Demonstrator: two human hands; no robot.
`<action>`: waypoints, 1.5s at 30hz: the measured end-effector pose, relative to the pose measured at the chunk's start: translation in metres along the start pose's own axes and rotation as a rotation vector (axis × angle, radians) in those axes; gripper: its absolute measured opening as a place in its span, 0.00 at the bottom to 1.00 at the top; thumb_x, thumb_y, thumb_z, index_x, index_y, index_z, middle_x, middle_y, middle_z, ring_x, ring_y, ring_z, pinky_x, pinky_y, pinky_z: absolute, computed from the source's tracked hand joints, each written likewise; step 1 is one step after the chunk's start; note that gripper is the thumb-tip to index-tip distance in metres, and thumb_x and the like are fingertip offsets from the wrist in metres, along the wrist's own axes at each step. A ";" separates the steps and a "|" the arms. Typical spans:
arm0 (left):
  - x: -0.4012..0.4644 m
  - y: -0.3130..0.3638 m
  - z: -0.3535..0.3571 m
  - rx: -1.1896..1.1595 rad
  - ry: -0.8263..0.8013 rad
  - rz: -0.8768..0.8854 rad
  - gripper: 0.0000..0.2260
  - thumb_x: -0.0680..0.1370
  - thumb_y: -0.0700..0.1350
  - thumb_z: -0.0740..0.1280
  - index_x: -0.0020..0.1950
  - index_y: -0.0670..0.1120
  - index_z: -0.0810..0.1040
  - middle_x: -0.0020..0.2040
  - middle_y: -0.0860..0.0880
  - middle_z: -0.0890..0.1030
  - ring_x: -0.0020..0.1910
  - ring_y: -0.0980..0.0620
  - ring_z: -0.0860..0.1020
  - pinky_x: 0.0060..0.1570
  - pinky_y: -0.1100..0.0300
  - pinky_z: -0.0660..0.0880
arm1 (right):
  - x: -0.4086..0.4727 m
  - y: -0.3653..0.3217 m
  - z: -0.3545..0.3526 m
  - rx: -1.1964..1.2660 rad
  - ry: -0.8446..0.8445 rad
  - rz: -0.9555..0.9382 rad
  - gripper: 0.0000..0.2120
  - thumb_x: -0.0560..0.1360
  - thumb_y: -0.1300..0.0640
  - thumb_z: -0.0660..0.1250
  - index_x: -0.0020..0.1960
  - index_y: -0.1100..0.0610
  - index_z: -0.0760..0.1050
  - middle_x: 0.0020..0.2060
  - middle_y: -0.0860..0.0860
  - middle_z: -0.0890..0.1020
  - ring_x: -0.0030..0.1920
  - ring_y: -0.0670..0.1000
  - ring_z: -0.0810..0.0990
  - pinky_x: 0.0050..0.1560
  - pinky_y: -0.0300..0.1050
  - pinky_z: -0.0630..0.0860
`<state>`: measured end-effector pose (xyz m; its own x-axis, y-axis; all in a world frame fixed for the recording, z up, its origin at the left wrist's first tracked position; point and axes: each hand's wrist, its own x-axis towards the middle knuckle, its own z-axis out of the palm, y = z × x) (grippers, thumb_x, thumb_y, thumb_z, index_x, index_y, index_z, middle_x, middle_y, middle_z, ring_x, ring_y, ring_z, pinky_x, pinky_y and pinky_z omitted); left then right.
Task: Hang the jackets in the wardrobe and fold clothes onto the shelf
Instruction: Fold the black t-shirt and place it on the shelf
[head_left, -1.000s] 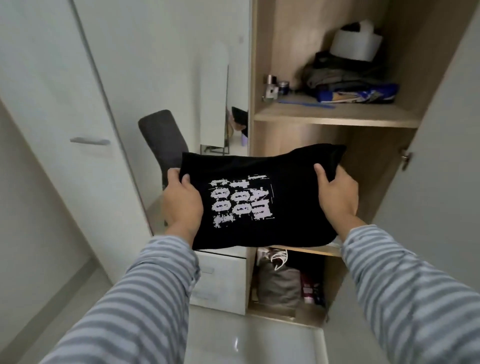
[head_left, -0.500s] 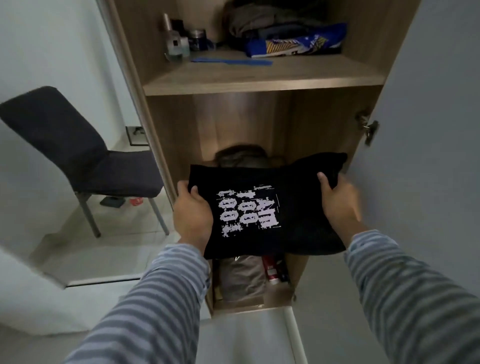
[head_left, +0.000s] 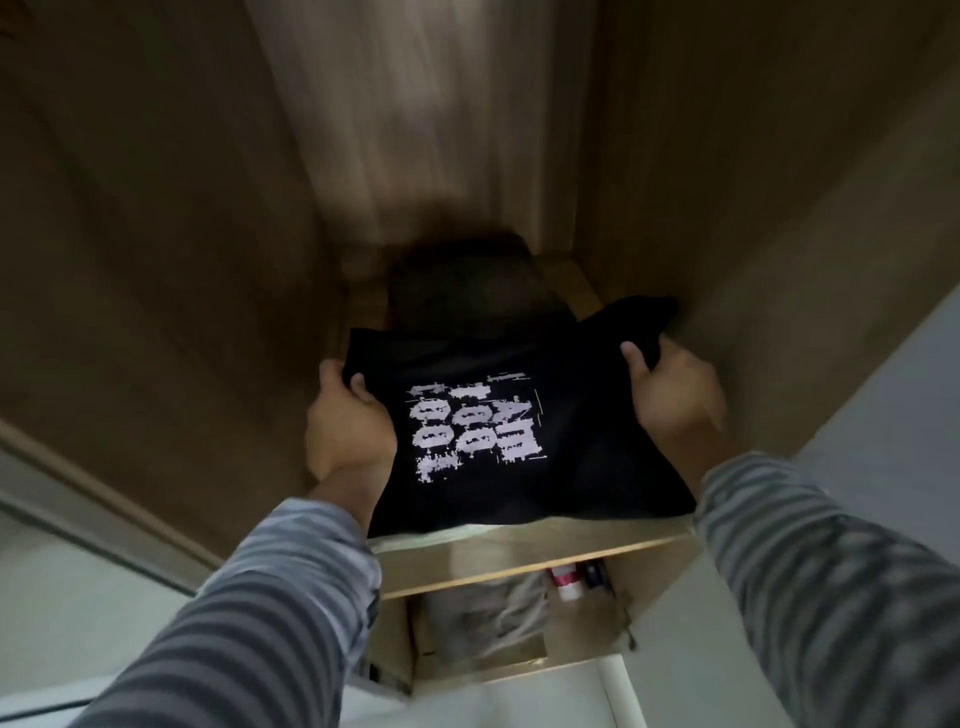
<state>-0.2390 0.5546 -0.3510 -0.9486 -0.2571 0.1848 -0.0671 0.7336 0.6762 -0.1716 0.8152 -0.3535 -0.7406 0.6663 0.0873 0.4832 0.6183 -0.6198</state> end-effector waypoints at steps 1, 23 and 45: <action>0.002 -0.006 0.012 0.014 -0.011 -0.002 0.10 0.82 0.45 0.53 0.61 0.44 0.68 0.50 0.36 0.79 0.50 0.35 0.77 0.41 0.53 0.66 | 0.007 0.006 0.009 -0.038 -0.005 -0.002 0.25 0.81 0.43 0.53 0.74 0.54 0.64 0.63 0.61 0.76 0.62 0.63 0.74 0.56 0.52 0.72; -0.029 -0.037 0.073 0.362 -0.395 0.465 0.36 0.72 0.67 0.34 0.77 0.57 0.53 0.79 0.52 0.51 0.78 0.53 0.43 0.75 0.46 0.39 | -0.017 0.024 0.075 -0.471 -0.220 -0.328 0.29 0.76 0.34 0.37 0.76 0.39 0.50 0.78 0.53 0.51 0.78 0.53 0.44 0.73 0.62 0.39; -0.083 0.077 -0.130 0.596 -0.590 0.500 0.26 0.81 0.61 0.43 0.78 0.57 0.44 0.79 0.54 0.44 0.78 0.51 0.38 0.73 0.39 0.37 | -0.111 -0.056 -0.128 -0.664 -0.301 -0.311 0.25 0.80 0.39 0.37 0.76 0.39 0.52 0.78 0.49 0.48 0.78 0.52 0.40 0.74 0.62 0.38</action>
<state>-0.1254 0.5504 -0.2220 -0.9016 0.4078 -0.1443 0.3939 0.9118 0.1157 -0.0563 0.7600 -0.2284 -0.9361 0.3392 -0.0934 0.3405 0.9402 0.0020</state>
